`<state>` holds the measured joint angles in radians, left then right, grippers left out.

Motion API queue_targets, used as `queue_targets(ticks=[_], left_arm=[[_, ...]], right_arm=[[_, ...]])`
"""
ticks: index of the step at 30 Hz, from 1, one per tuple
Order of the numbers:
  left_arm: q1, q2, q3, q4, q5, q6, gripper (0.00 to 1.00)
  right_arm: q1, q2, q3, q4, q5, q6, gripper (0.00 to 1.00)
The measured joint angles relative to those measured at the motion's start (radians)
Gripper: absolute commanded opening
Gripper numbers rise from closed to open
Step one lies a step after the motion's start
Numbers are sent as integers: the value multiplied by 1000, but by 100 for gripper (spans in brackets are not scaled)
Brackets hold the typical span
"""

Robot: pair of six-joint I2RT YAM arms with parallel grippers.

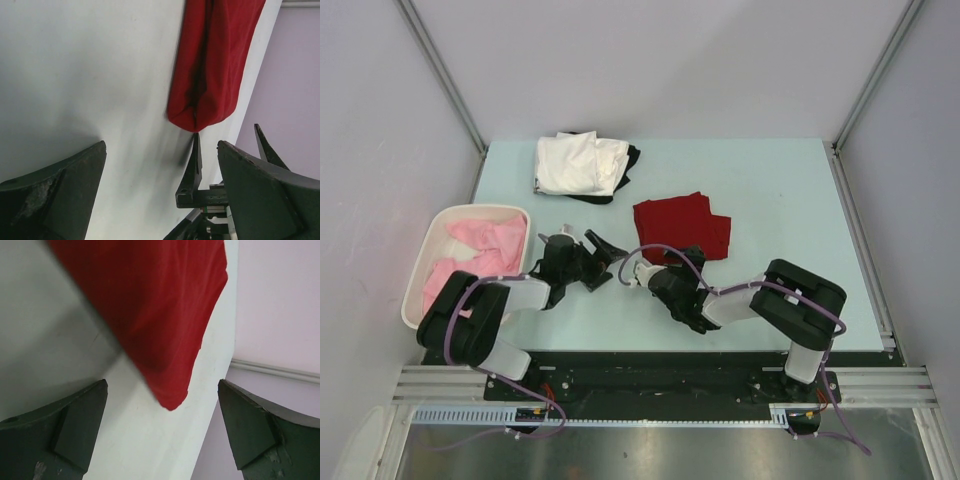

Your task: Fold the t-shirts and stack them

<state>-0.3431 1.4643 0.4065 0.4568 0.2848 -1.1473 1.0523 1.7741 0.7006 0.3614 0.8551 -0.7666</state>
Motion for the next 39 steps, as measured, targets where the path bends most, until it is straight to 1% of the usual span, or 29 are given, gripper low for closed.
queue_targets(ticks=[2,3,5,6,7,8,10,12,13,18,22,28,32,39], left_arm=[[7,36,11,35,21,-7,100],[10,50,14,51,31,-10,100],[17,82,21,90,55,-18,100],[21,99,26,108,67,-24,100],[24,115,30,126,76,-27,100],[26,129,34,143,86,-31,100],[31,156,39,175,105,-37,100],[34,183,50,203,121,-42,100],[34,199,58,218,129,-43,100],[38,236,76,252,157,-52,100],[38,237,76,256,170,-51,100],[30,237,68,261,217,-69,100],[3,244,57,287,239,-116,100],[-41,338,66,418,283,-225,100]], right_arm=[[-21,14,2,47,-15,-13,98],[-33,16,2,64,-28,-13,92],[-55,21,2,95,-56,-14,84],[-68,29,3,111,-71,-16,71],[-78,40,4,129,-80,-21,64],[-89,50,8,141,-91,-23,52],[-107,69,11,147,-123,-23,40],[-126,86,14,142,-156,-18,16],[-135,92,19,134,-172,-11,0],[-148,111,42,119,-183,-12,0],[-148,109,47,104,-187,-2,0],[-146,63,47,30,-217,23,0],[-134,13,47,-32,-226,33,0],[-106,-39,46,-98,-225,38,0]])
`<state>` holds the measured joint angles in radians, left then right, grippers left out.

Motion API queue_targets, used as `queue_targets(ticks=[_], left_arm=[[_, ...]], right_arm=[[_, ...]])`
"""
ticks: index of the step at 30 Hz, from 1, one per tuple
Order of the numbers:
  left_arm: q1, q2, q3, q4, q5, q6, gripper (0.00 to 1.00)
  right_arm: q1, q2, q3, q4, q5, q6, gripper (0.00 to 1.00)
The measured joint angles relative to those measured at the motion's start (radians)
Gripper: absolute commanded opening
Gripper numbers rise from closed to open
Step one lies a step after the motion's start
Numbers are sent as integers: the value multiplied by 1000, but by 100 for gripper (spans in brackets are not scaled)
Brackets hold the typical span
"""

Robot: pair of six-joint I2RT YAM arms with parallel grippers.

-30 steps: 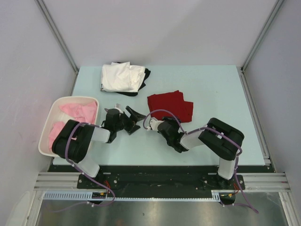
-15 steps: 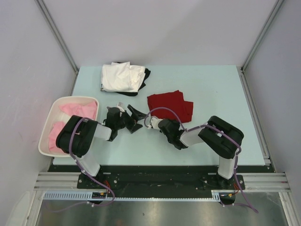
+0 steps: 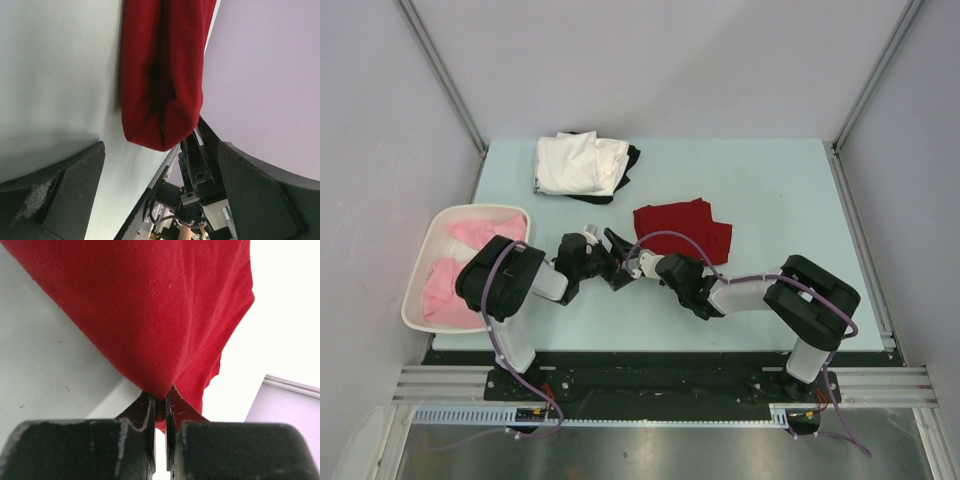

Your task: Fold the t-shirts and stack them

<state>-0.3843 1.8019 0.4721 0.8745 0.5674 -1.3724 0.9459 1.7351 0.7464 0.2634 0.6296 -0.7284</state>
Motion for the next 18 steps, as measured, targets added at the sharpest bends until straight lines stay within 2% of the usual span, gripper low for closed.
queue_targets(ticks=[10,18], left_arm=[[-39,88,42,113,14,-40,100],[-68,130,101,110,13,-40,100]], right_arm=[[22,-49,0,-34,16,0,0],[30,-96,0,-64,19,-5,0]])
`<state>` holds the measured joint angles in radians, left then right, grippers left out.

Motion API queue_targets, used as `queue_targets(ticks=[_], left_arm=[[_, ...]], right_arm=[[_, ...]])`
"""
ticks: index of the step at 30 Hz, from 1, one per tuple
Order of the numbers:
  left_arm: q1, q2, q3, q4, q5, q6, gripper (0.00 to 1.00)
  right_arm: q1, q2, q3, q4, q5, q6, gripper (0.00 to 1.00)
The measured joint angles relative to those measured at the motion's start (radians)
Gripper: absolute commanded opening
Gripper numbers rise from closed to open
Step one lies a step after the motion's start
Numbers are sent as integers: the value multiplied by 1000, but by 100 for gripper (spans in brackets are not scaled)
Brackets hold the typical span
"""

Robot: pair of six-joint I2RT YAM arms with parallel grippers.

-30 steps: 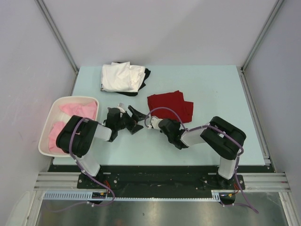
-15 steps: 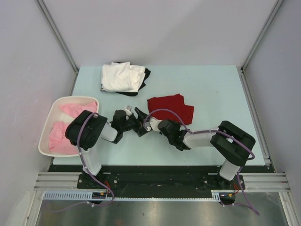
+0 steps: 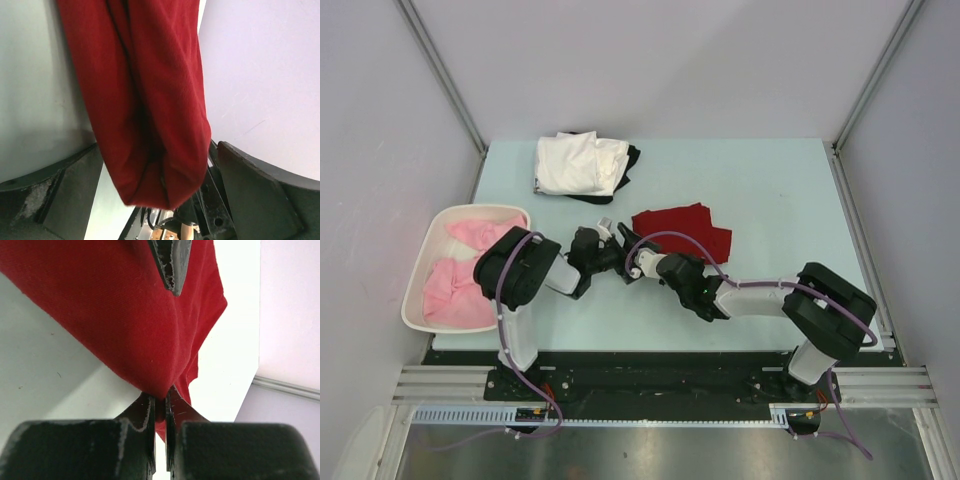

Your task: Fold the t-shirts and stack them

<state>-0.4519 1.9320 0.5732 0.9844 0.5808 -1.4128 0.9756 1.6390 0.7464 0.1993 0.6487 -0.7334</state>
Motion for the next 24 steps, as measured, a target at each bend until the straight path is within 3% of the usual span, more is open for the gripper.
queue_targets(ticks=[18,22,24], left_arm=[[-3,83,137,-49,-2,40,99],[-4,90,159,-76,-1,44,87],[-4,97,167,-89,-1,45,69]], right_arm=[[89,-92,0,-105,42,44,0],[116,-116,-6,-135,54,61,0],[128,-132,-10,-150,59,69,0]])
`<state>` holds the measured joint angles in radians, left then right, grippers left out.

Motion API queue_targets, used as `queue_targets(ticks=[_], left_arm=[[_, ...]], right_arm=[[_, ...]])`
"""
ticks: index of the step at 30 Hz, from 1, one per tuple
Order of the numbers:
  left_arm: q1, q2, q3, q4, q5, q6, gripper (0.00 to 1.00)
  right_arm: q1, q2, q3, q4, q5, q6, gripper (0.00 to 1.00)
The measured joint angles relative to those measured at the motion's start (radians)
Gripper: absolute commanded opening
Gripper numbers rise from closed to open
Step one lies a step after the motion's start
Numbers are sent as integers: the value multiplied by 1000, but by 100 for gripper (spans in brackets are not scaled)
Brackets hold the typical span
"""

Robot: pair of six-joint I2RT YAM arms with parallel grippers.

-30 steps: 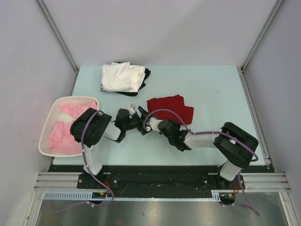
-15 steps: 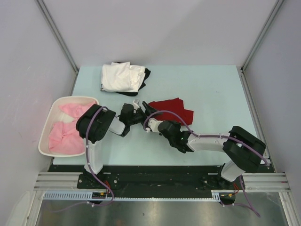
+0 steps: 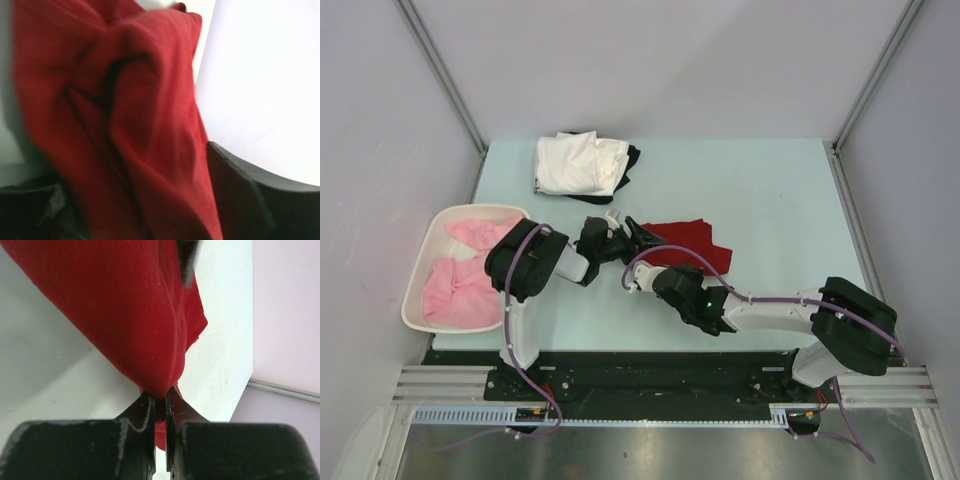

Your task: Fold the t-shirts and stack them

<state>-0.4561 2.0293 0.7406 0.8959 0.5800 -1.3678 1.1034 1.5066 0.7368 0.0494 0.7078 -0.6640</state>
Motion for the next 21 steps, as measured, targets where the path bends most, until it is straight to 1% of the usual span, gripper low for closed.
queue_targets(ticks=[1,2,4,6,7,8,9,10,15,18,21], left_arm=[[0,4,4,-3,0,-2,62],[0,9,9,-18,-3,3,48],[0,26,13,-34,-2,4,37],[0,33,16,-58,-2,11,18],[0,36,17,-75,0,14,9],[0,37,21,-91,3,17,0],[-1,37,27,-105,10,19,0],[-2,37,37,-121,20,25,0],[9,37,134,-254,8,87,0],[20,36,215,-351,6,139,0],[34,32,326,-468,10,205,0]], right_arm=[[4,-7,-1,-6,3,2,0],[8,-15,-2,-15,5,6,0],[13,-29,-3,-31,11,15,0],[21,-41,-5,-51,15,25,0],[26,-48,-6,-61,18,33,5],[31,-55,-8,-72,18,39,19],[38,-65,-11,-88,18,47,39],[45,-75,-14,-103,19,59,99],[93,-143,-19,-170,70,123,100],[103,-176,-19,-169,146,169,100],[99,-201,-19,-144,249,210,100]])
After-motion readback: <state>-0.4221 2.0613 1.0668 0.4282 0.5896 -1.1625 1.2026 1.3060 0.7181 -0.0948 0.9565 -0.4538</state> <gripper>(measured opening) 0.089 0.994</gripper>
